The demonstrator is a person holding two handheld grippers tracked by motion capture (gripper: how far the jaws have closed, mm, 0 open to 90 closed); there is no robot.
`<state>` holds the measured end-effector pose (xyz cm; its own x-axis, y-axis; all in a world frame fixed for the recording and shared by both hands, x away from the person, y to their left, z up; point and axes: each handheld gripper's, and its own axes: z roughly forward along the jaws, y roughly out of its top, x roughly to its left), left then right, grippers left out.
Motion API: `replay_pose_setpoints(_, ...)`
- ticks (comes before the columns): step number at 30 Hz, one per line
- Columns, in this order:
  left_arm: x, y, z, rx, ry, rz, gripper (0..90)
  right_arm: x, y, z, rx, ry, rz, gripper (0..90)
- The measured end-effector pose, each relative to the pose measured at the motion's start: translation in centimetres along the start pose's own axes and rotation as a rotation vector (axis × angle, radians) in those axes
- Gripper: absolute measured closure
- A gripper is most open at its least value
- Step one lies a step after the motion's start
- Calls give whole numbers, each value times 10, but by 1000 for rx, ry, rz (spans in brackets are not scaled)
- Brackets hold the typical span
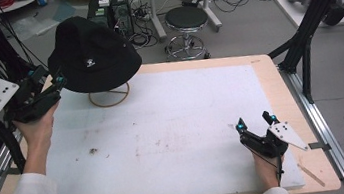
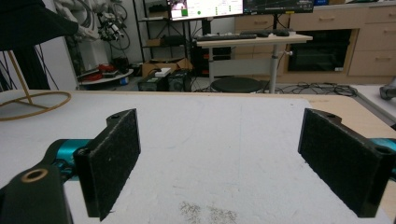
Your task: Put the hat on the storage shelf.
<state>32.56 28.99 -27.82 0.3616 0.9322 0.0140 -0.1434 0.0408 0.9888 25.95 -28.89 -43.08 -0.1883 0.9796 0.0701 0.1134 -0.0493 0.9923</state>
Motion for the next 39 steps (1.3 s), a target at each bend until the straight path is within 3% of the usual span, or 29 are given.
replay_pose_setpoints(9,9,-26,-27,-1,67,-45,382,0,0,0,-1,1,-6,122)
replay_pose_setpoints(12,10,-31,-33,2,83,-35,382,0,0,0,-1,2,-6,122)
replay_pose_setpoints(23,7,-46,-47,23,87,-26,376,-1,0,-1,1,6,-1,122)
replay_pose_setpoints(34,14,-76,-65,71,122,-64,365,-1,-1,-2,3,7,-3,122)
replay_pose_setpoints(39,12,-93,-74,98,114,-83,380,-1,-1,-1,1,10,-8,122)
